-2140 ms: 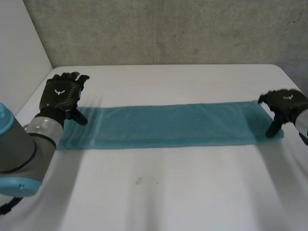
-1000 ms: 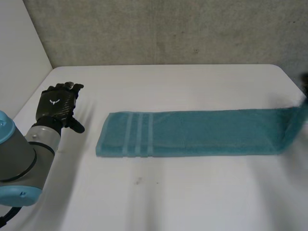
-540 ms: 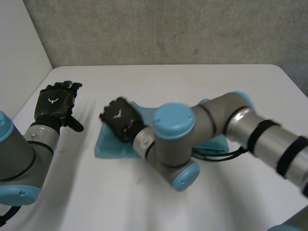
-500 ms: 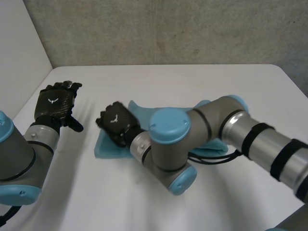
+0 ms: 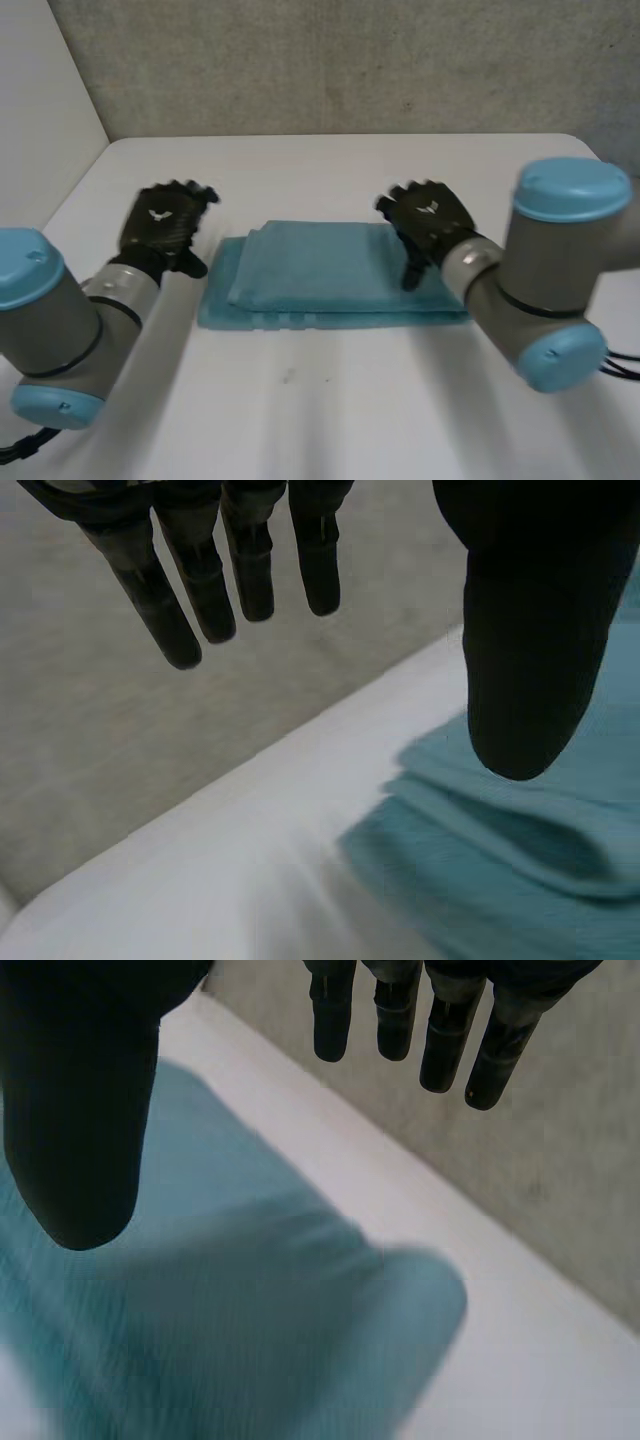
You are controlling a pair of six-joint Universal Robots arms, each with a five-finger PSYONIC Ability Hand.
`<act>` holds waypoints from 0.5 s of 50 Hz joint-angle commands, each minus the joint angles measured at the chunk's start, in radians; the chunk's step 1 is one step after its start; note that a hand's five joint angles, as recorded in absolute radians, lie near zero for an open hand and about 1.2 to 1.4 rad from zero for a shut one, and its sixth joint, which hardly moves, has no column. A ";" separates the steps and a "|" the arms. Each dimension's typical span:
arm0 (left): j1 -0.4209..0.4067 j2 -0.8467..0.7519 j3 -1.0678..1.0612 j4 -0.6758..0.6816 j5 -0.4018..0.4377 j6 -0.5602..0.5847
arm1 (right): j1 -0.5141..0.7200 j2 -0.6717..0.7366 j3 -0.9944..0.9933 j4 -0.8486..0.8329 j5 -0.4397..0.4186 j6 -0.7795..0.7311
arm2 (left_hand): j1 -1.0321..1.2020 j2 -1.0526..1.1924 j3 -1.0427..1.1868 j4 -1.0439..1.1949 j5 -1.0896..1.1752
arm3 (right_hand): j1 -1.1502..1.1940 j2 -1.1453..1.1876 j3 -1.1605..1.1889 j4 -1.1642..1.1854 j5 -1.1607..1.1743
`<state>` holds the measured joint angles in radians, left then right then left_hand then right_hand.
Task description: Fold the laundry
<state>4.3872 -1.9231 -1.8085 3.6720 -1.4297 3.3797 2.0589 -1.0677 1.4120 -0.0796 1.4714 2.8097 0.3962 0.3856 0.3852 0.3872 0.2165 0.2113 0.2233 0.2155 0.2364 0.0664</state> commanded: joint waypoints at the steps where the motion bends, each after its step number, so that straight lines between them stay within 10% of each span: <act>1: -0.037 -0.088 0.034 -0.066 0.098 0.170 | -0.097 -0.063 0.165 -0.011 -0.042 -0.002 | 0.102 0.113 0.113 0.111 0.107 | -0.037 -0.049 -0.041 -0.062 -0.066; 14: -0.040 -0.200 0.115 -0.078 0.094 0.242 | -0.200 -0.103 0.338 -0.157 -0.051 -0.002 | 0.184 0.195 0.195 0.193 0.189 | -0.037 -0.049 -0.041 -0.062 -0.066; 25: -0.040 -0.231 0.147 -0.079 0.087 0.247 | -0.200 -0.103 0.341 -0.160 -0.048 -0.001 | 1.000 1.011 1.011 1.009 1.005 | -0.037 -0.049 -0.041 -0.062 -0.066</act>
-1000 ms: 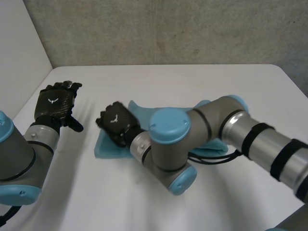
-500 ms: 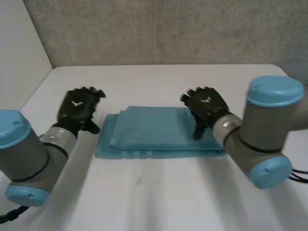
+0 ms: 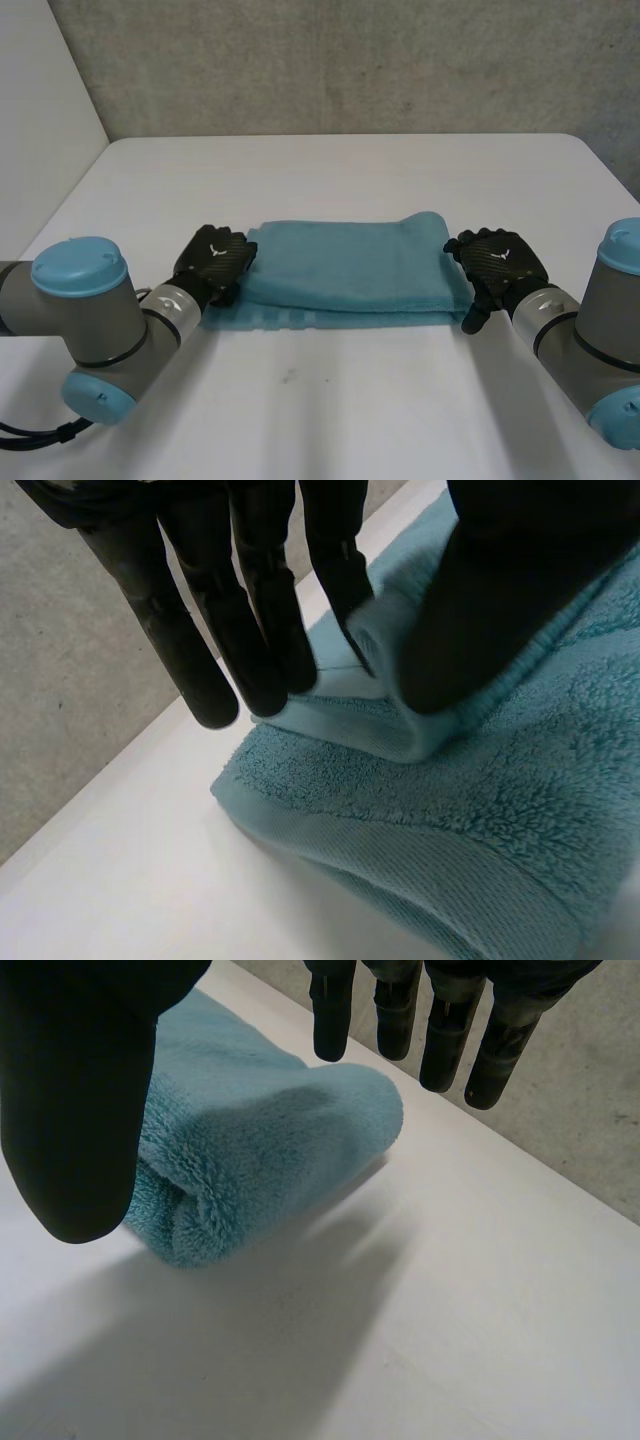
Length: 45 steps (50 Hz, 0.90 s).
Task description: Fold the laundry
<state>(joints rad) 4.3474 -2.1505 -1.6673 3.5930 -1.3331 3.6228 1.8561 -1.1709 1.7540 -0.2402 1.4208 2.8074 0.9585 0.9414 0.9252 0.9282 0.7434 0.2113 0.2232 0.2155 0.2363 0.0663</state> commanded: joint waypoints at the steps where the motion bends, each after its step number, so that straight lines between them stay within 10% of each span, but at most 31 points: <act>1: 0.000 0.009 0.000 0.000 -0.018 0.005 | 0.003 0.000 0.001 0.001 0.003 0.001 | 0.438 0.455 0.471 0.468 0.478 | -0.037 -0.049 -0.041 -0.062 -0.066; 31: 0.020 0.162 -0.201 0.006 -0.120 0.065 | 0.018 0.056 -0.011 -0.024 -0.074 0.152 | 0.158 0.175 0.191 0.188 0.198 | 0.296 0.284 0.292 0.271 0.267; 34: 0.021 0.172 -0.203 0.001 -0.123 0.065 | 0.018 0.079 -0.014 -0.048 -0.071 0.147 | -0.206 -0.189 -0.173 -0.176 -0.166 | 0.522 0.510 0.518 0.497 0.492; 45: 0.023 0.236 -0.206 -0.005 -0.138 0.063 | 0.005 0.100 -0.025 -0.085 0.027 0.051 | -0.325 -0.308 -0.292 -0.295 -0.284 | 1.185 1.173 1.181 1.160 1.155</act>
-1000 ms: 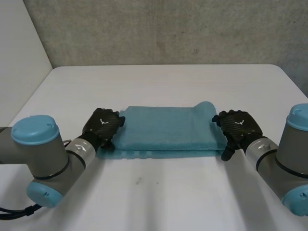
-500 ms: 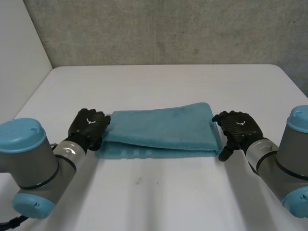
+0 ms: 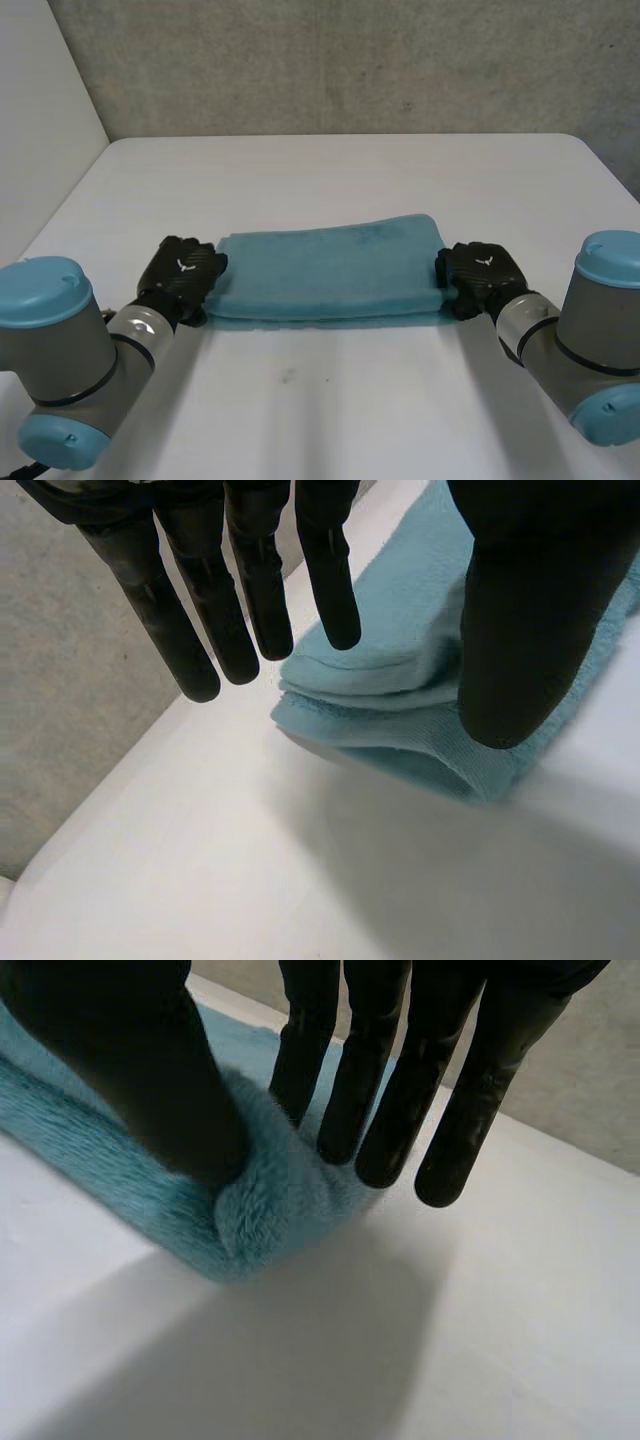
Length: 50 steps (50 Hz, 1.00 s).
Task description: Fold the laundry
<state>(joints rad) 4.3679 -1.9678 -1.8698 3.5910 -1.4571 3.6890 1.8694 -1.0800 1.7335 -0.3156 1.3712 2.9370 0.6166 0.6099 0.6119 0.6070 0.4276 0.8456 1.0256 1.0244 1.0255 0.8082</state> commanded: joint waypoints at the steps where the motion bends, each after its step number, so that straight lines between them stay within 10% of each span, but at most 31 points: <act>1: 0.002 0.069 -0.003 -0.003 -0.023 -0.003 | -0.010 0.005 -0.006 -0.011 0.086 -0.107 | -0.012 -0.006 -0.008 -0.003 0.002 | 0.551 0.371 0.372 0.371 0.413; 13: 0.024 0.193 0.011 -0.003 -0.031 -0.017 | 0.178 -0.018 -0.297 0.099 0.112 -0.348 | -0.153 -0.147 -0.149 -0.144 -0.139 | 0.551 0.371 0.372 0.371 0.413; 29: 0.114 0.244 0.027 -0.015 -0.019 -0.113 | 0.640 0.386 -0.684 0.202 0.023 -0.390 | -0.274 -0.267 -0.269 -0.264 -0.259 | 0.551 0.371 0.372 0.371 0.413; 31: 0.122 0.244 0.052 -0.038 -0.008 -0.156 | 0.645 0.394 -0.683 0.202 0.026 -0.397 | -0.271 -0.264 -0.266 -0.261 -0.257 | 0.551 0.371 0.372 0.371 0.413; 36: 0.127 0.224 0.127 -0.103 0.021 -0.230 | 0.628 0.280 -0.660 0.201 0.087 -0.382 | -0.268 -0.261 -0.263 -0.258 -0.254 | -0.548 -0.728 -0.727 -0.728 -0.685; 50: -0.071 -0.005 0.435 -0.207 0.050 -0.480 | 0.352 0.016 -0.468 0.208 0.151 0.057 | -0.250 -0.244 -0.246 -0.241 -0.236 | -0.671 -0.851 -0.850 -0.851 -0.808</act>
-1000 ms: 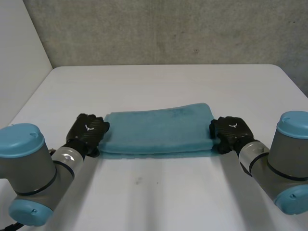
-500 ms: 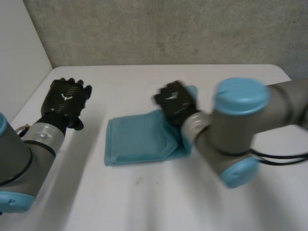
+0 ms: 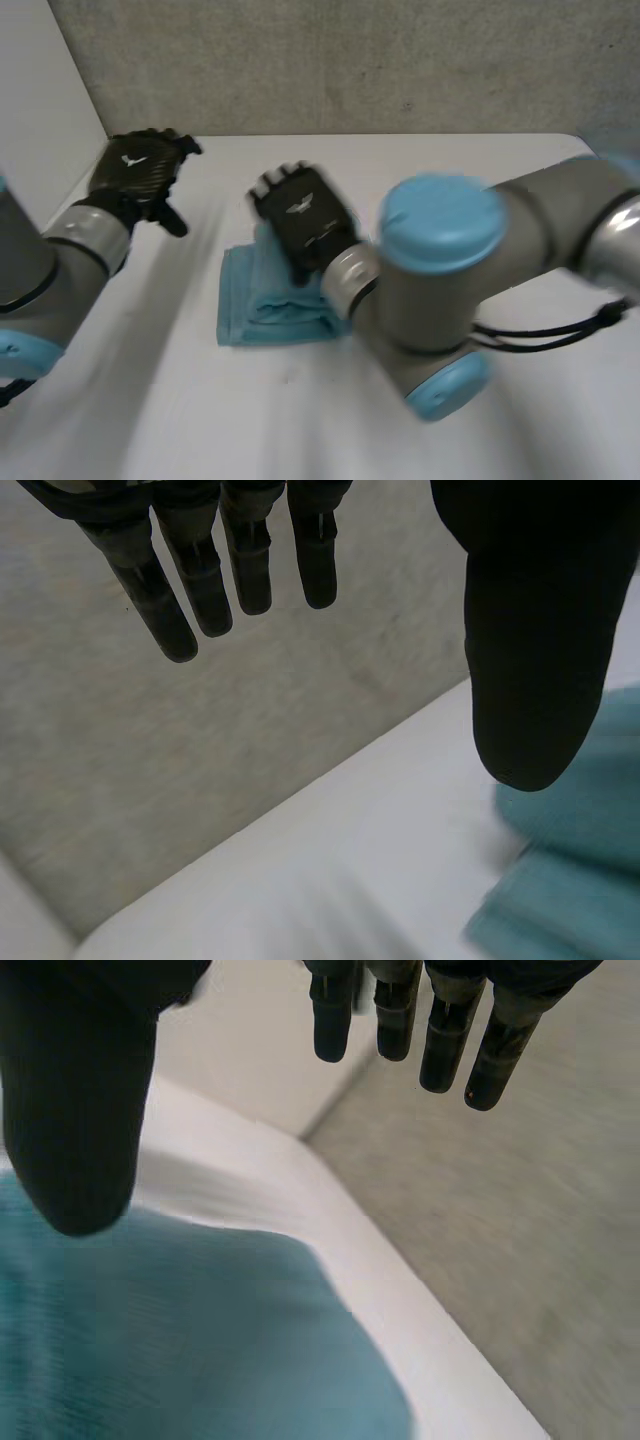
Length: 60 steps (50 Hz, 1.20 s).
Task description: Fold the laundry
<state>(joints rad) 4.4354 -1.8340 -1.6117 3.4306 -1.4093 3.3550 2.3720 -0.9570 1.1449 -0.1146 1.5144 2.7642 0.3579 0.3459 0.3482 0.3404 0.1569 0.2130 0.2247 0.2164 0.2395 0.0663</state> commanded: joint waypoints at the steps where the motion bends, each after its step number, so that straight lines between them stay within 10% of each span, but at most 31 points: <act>1: -0.148 -0.157 0.197 -0.057 0.003 -0.164 | -0.166 -0.112 0.130 0.007 0.007 0.247 | 0.011 0.023 0.021 0.029 0.038 | -0.038 -0.050 -0.042 -0.065 -0.066; 22: -0.214 -0.412 0.326 -0.197 -0.037 -0.263 | -0.260 0.095 -0.031 0.170 -0.098 0.361 | 0.046 0.058 0.056 0.064 0.073 | -0.038 -0.050 -0.042 -0.065 -0.066; 45: -0.149 -0.309 0.176 -0.258 -0.168 0.044 | -0.234 0.320 -0.298 0.340 -0.206 0.387 | 0.032 0.044 0.041 0.049 0.058 | -0.038 -0.050 -0.042 -0.065 -0.066; 56: -0.168 -0.131 0.200 -0.258 -0.168 0.026 | -0.243 0.176 -0.320 0.369 -0.192 0.388 | 0.000 0.012 0.009 0.017 0.026 | -0.038 -0.050 -0.042 -0.065 -0.066; 60: -0.162 -0.035 0.248 -0.281 -0.169 -0.018 | -0.263 -0.055 -0.257 0.355 -0.027 0.381 | -0.018 -0.006 -0.008 -0.001 0.008 | -0.038 -0.050 -0.042 -0.065 -0.066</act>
<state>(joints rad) 4.2706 -2.0009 -1.4213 3.1725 -1.5777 3.3846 2.1282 -0.7553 0.8260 0.2531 1.3221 3.1506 0.3495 0.3459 0.3483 0.3405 0.1560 0.1925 0.2247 0.2164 0.2395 0.0663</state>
